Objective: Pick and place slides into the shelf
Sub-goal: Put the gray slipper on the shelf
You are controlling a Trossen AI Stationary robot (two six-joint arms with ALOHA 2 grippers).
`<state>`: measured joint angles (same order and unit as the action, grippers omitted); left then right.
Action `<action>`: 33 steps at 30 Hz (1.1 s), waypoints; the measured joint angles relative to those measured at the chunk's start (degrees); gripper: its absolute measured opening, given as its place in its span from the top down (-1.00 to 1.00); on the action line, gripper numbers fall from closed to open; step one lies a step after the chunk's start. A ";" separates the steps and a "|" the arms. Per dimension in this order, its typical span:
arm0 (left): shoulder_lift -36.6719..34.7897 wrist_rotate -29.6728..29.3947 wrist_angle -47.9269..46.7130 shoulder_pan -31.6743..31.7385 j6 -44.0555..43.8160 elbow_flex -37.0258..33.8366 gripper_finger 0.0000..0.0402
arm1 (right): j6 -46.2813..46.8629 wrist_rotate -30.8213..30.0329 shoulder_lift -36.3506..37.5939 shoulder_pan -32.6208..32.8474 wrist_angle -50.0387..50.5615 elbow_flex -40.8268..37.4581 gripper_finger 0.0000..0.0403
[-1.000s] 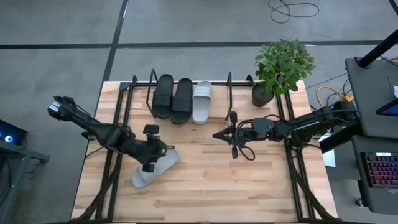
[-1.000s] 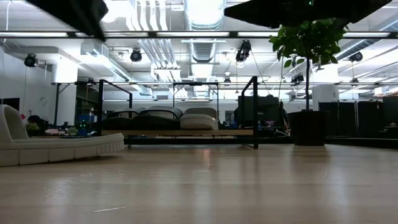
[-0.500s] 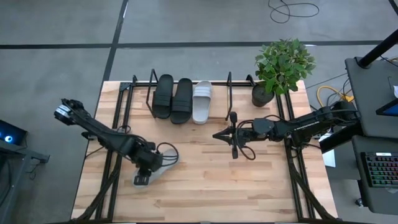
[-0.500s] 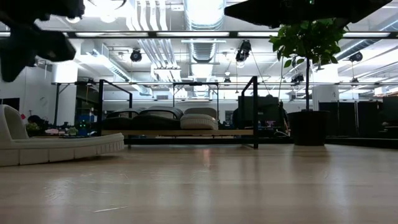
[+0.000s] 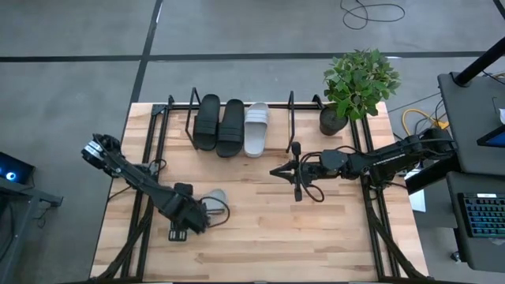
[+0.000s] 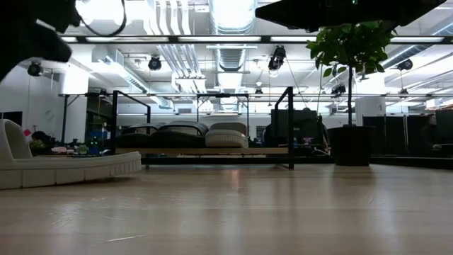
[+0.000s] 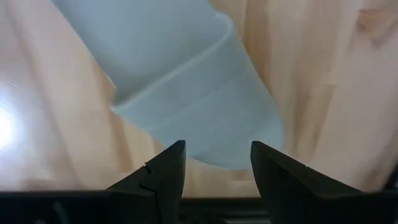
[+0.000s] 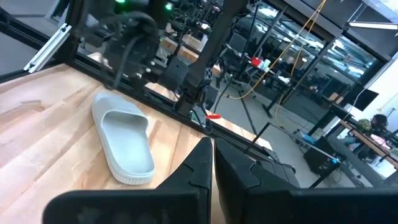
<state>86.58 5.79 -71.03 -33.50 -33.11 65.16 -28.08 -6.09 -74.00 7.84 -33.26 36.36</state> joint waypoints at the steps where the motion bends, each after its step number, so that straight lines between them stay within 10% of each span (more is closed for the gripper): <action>1: 0.88 -1.77 -0.42 -0.58 0.82 0.97 0.17 | 0.00 -0.01 0.00 0.00 0.00 -0.01 0.96; 33: 16.20 -22.47 -5.00 -22.44 -8.67 1.21 0.17 | -0.02 -0.02 0.00 0.00 0.20 -0.04 0.96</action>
<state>102.77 -16.68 -76.03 -55.94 -41.78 66.36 -28.10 -6.11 -74.00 7.84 -33.06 36.32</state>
